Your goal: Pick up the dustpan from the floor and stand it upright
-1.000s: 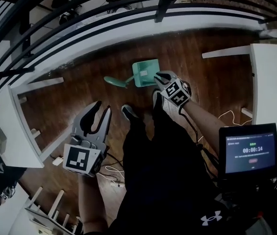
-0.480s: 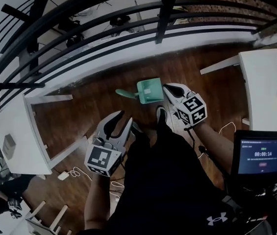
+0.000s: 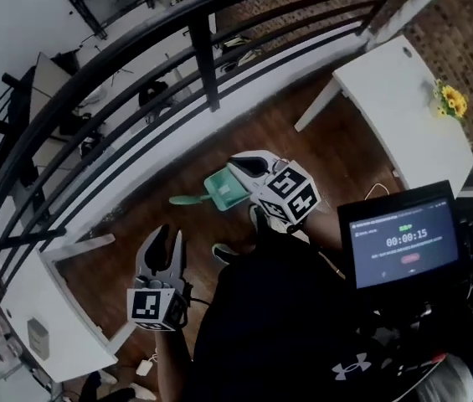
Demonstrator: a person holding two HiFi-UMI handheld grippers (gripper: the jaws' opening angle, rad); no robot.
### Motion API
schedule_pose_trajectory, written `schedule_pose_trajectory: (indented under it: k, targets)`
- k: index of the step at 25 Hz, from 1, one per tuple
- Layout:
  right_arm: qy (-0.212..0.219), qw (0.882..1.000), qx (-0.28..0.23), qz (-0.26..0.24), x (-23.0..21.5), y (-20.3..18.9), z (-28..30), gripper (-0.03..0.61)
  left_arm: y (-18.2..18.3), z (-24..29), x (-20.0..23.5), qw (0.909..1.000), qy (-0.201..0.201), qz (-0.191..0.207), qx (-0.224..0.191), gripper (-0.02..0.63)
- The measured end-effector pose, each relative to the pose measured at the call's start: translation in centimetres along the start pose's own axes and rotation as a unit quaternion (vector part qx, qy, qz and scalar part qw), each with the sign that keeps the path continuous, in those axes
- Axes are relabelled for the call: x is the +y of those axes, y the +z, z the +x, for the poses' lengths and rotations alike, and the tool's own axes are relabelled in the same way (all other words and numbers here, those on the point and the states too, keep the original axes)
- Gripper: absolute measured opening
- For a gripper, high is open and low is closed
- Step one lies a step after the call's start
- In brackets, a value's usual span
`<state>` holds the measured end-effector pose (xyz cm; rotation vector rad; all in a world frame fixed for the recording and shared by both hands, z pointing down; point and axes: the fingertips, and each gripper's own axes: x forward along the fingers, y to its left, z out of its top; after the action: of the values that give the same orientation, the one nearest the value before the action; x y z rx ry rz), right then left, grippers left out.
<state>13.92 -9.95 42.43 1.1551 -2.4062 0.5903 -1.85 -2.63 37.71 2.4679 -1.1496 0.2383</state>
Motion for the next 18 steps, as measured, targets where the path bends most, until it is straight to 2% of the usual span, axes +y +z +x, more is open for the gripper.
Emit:
schedule_pose_trajectory:
  k: [7,11,15,18]
  targets:
    - [0.006,0.996,-0.08,-0.024,2.2,4.3,-3.4,0.011,0.8,0.7,-1.9,0.9996,-0.024,0.014,0.0,0.111]
    - [0.008,0.994,-0.094,-0.05,3.5,5.3,-4.1,0.011,1.2,0.1,-1.6,0.9996,-0.021,0.015,-0.01,0.11]
    - [0.015,0.993,-0.103,-0.055,4.3,6.0,-4.4,0.012,0.9,-0.8,-1.7,0.9999,-0.015,0.006,0.003,0.11]
    - [0.014,0.991,-0.113,-0.064,4.4,6.4,-5.3,0.012,0.3,-1.3,-1.6,0.9999,-0.006,0.005,-0.01,0.11]
